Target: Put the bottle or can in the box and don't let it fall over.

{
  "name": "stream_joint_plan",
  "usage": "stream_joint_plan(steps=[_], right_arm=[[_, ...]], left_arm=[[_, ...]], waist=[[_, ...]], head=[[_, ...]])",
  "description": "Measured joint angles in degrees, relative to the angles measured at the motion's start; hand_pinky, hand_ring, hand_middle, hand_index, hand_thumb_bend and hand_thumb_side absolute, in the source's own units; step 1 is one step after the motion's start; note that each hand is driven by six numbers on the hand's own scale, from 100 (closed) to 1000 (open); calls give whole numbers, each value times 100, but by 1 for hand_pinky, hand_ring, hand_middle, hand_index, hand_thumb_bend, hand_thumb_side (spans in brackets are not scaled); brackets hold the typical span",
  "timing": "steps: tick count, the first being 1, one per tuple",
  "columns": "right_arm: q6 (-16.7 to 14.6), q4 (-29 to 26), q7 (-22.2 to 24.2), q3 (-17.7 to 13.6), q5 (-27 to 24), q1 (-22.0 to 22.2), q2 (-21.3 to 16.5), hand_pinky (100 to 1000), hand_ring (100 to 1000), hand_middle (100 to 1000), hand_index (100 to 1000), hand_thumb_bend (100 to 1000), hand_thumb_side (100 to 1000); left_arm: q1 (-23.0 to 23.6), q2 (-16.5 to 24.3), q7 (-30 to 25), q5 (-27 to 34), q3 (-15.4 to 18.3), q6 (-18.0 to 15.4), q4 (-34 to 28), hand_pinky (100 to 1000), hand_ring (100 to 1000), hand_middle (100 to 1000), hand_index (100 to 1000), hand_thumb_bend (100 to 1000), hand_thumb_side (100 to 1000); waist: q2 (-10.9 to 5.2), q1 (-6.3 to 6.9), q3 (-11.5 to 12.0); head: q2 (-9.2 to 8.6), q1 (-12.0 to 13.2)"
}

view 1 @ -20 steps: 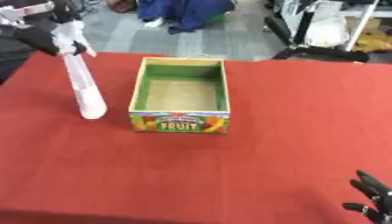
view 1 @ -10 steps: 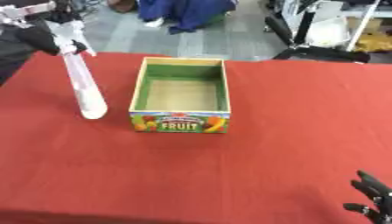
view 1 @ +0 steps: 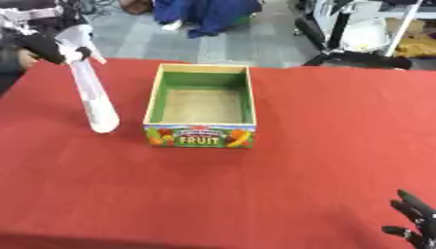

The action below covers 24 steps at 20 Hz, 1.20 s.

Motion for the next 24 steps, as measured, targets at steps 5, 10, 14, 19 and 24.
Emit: stream_joint_plan(steps=[5, 10, 14, 19, 24], right_arm=[[1, 0, 0, 0, 0, -15, 0, 739, 1000, 1000, 901, 100, 850], [1, 0, 0, 0, 0, -16, 0, 739, 1000, 1000, 901, 100, 850], [1, 0, 0, 0, 0, -16, 0, 739, 1000, 1000, 901, 100, 850], [1, 0, 0, 0, 0, -16, 0, 739, 1000, 1000, 901, 100, 850], [1, 0, 0, -1, 0, -17, 0, 739, 1000, 1000, 901, 100, 850]], left_arm=[[0, 0, -49, 10, 2, 19, -2, 717, 620, 530, 722, 100, 252], [-1, 1, -20, 52, 10, 41, -3, 674, 566, 468, 658, 100, 240], [-3, 1, 74, 68, 30, 49, -5, 635, 517, 407, 599, 100, 234], [-19, 1, 182, 96, 31, 30, -27, 590, 470, 343, 536, 100, 256], [-49, 1, 281, 93, 32, 19, -45, 543, 421, 279, 479, 100, 287]], waist=[[0, 0, 0], [0, 1, 0], [0, 3, 0], [0, 10, 0], [0, 15, 0]], head=[[0, 1], [0, 8], [0, 16], [1, 19], [4, 32]])
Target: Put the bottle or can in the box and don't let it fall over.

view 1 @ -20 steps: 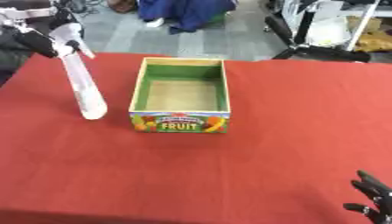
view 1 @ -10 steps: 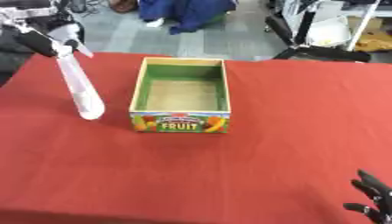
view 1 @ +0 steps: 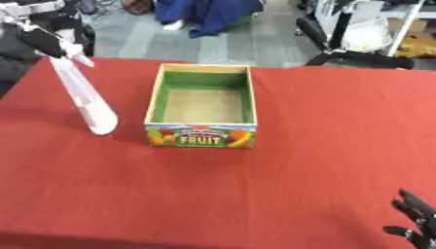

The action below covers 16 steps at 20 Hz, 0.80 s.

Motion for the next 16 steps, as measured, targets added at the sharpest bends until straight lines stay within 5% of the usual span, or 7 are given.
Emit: stream_joint_plan(steps=[12, 16], right_arm=[[6, 0, 5, 0, 0, -7, 0, 738, 1000, 1000, 901, 100, 845], [7, 0, 7, 0, 0, -16, 0, 738, 1000, 1000, 901, 100, 847]], left_arm=[[-10, 2, 79, -64, 3, -1, -31, 539, 419, 272, 475, 100, 293], [-10, 3, 121, -73, 6, 8, -35, 607, 478, 345, 546, 100, 215]], waist=[[0, 9, 0], [0, 17, -2]], head=[[4, 14], [4, 16]])
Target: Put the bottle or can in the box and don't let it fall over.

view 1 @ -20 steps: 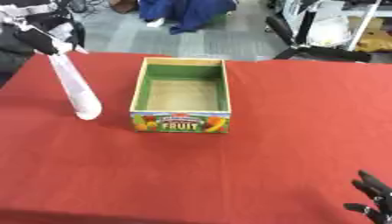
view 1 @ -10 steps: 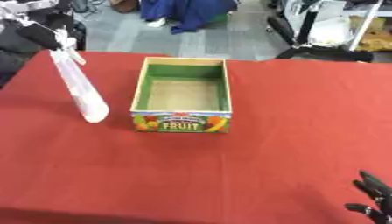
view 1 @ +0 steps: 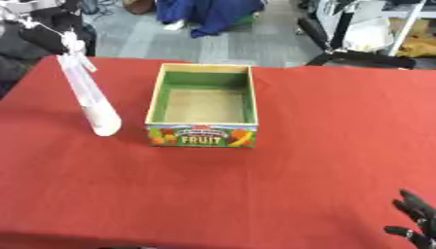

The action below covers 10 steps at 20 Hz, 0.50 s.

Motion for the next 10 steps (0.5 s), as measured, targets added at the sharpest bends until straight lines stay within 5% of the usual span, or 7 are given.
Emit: stream_joint_plan(steps=[6, 8, 10], right_arm=[[0, 0, 0, 0, 0, -6, 0, 738, 1000, 1000, 901, 100, 847], [1, 0, 0, -1, 0, -7, 0, 738, 1000, 1000, 901, 100, 847], [1, 0, 0, -1, 0, -7, 0, 738, 1000, 1000, 901, 100, 847]], left_arm=[[4, 7, -38, 57, 24, -37, -31, 735, 623, 525, 726, 151, 238], [14, 16, -149, 118, 34, -56, -32, 765, 683, 587, 783, 307, 314], [37, 55, -276, 168, 46, -66, -38, 779, 713, 616, 806, 368, 347]], waist=[[0, 7, -23], [0, 13, -23], [0, 19, -23]], head=[[1, 0], [2, 0], [12, 0]])
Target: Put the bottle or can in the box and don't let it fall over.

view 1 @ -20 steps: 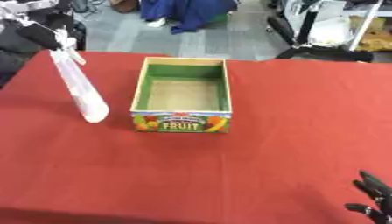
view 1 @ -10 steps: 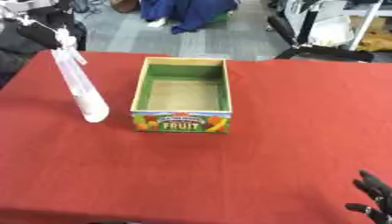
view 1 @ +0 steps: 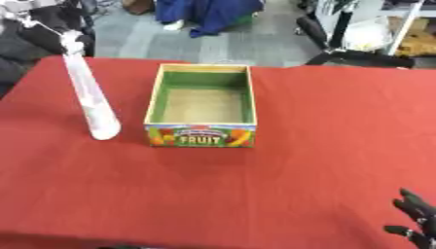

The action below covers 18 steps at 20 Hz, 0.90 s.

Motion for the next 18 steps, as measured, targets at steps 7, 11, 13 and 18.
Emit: stream_joint_plan(steps=[7, 11, 13, 18], right_arm=[[1, 0, -1, -1, 0, 0, 0, 738, 1000, 1000, 901, 100, 851], [6, 0, -6, -1, 0, 0, 0, 738, 1000, 1000, 901, 100, 851], [10, 0, -10, -1, 0, 0, 0, 738, 1000, 1000, 901, 100, 852], [12, 0, -12, -1, 0, -1, 0, 738, 1000, 1000, 900, 100, 852]], left_arm=[[106, 71, -273, 141, 57, -6, -93, 798, 755, 669, 839, 459, 409], [147, 116, -346, 355, 85, 2, -117, 798, 756, 669, 837, 454, 403], [175, 148, -383, 409, 91, 11, -135, 795, 752, 658, 828, 409, 369], [223, 159, -483, 392, 92, 33, -149, 793, 740, 632, 805, 255, 247]], waist=[[0, 1, 1], [0, 0, 2], [0, 0, 2], [0, 0, 3]], head=[[30, 0], [31, 0], [32, 0], [33, 0]])
